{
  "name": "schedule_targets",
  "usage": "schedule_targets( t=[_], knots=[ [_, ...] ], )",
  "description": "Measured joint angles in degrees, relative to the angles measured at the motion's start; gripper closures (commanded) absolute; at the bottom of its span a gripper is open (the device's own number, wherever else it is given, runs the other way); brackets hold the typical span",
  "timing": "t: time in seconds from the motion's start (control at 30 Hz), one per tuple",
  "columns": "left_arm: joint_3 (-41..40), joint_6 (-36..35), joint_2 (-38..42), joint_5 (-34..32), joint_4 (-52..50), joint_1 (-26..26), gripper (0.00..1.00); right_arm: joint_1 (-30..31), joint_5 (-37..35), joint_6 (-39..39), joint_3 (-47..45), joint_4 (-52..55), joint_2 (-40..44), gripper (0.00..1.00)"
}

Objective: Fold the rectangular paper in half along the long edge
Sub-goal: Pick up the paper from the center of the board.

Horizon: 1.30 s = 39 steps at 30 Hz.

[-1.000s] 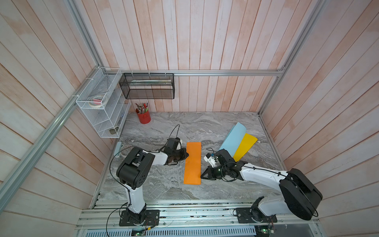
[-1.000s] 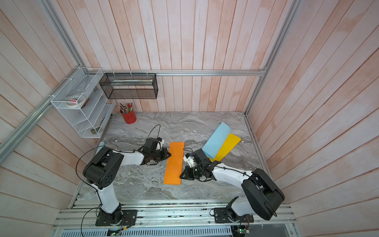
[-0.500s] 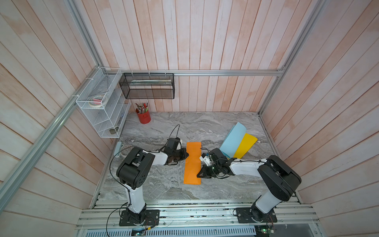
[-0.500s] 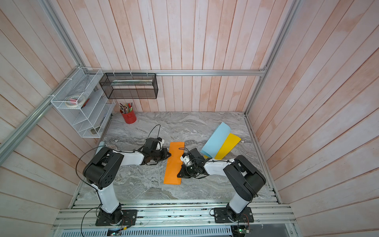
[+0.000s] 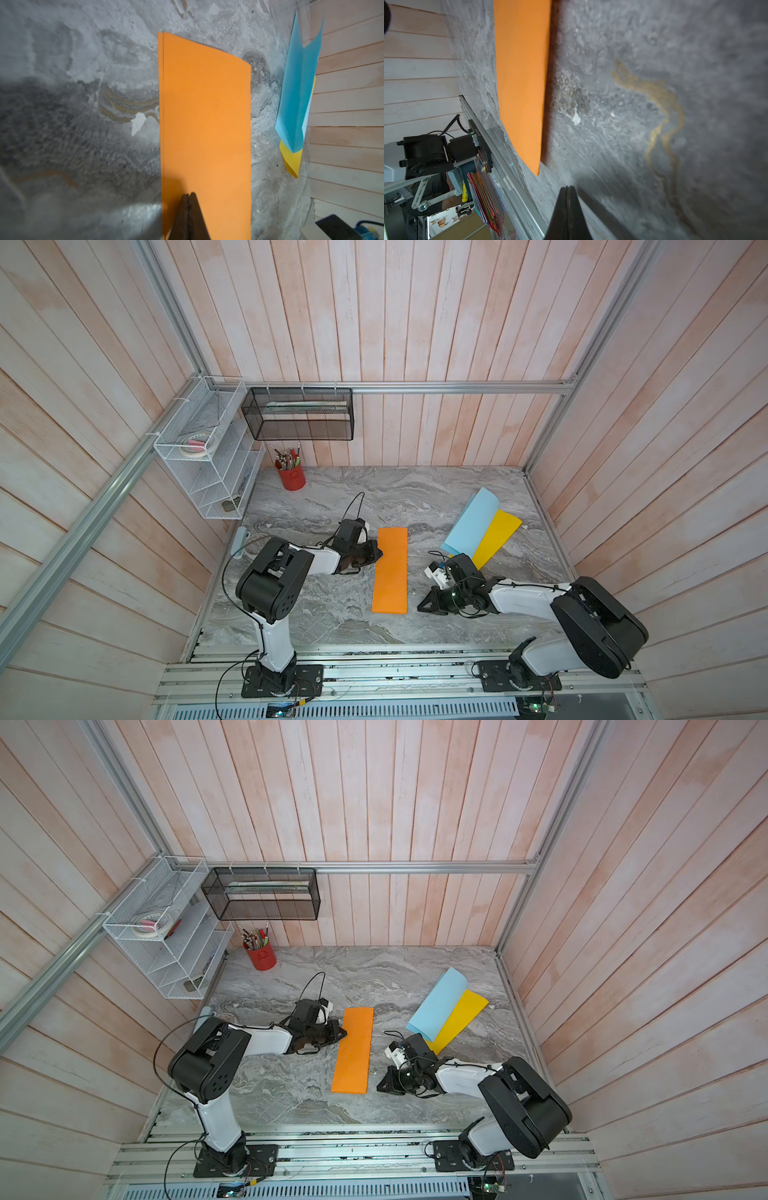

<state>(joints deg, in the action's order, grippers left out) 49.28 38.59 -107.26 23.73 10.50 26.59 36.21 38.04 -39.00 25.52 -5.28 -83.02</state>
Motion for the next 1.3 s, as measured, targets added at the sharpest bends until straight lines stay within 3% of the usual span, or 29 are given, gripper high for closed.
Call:
schedule_targets(
  t=[0.17, 0.37, 0.53, 0.63, 0.93, 1.13, 1.17, 1.2, 1.3],
  knots=[
    [0.0, 0.0, 0.0, 0.0, -0.1, 0.0, 1.0, 0.0, 4.5, -1.3, 0.0, -10.7, -4.4, 0.63],
    [0.1, 0.0, 0.0, 0.0, -0.2, 0.0, 1.0, 0.0, 9.0, -3.4, 0.1, -22.1, -11.7, 0.56],
    [0.2, 0.0, 0.0, 0.0, -0.4, 0.0, 1.0, 1.6, 9.3, -4.7, 0.4, -26.2, -13.5, 0.56],
    [0.2, 0.0, 0.0, 0.0, -0.4, 0.0, 1.0, 2.4, 8.1, -4.7, 0.8, -25.8, -13.5, 0.59],
    [0.2, 0.0, 0.0, 0.0, -0.4, 0.0, 1.0, 2.6, 5.2, -4.4, 3.6, -23.0, -16.6, 0.99],
    [0.2, 0.0, 0.0, 0.0, -0.4, 0.0, 1.0, 2.6, 5.5, -4.7, 4.0, -23.0, -17.2, 1.0],
    [0.2, 0.0, 0.0, 0.0, -0.4, 0.0, 1.0, 2.6, 5.5, -4.7, 4.0, -22.9, -17.1, 0.99],
    [0.2, 0.0, 0.0, 0.0, -0.4, 0.0, 1.0, 2.6, 5.4, -4.7, 4.1, -22.5, -17.0, 0.89],
    [0.2, 0.0, -0.1, 0.0, -0.4, 0.0, 1.0, 2.6, 5.4, -4.3, 4.9, -21.3, -16.2, 0.76]
  ],
)
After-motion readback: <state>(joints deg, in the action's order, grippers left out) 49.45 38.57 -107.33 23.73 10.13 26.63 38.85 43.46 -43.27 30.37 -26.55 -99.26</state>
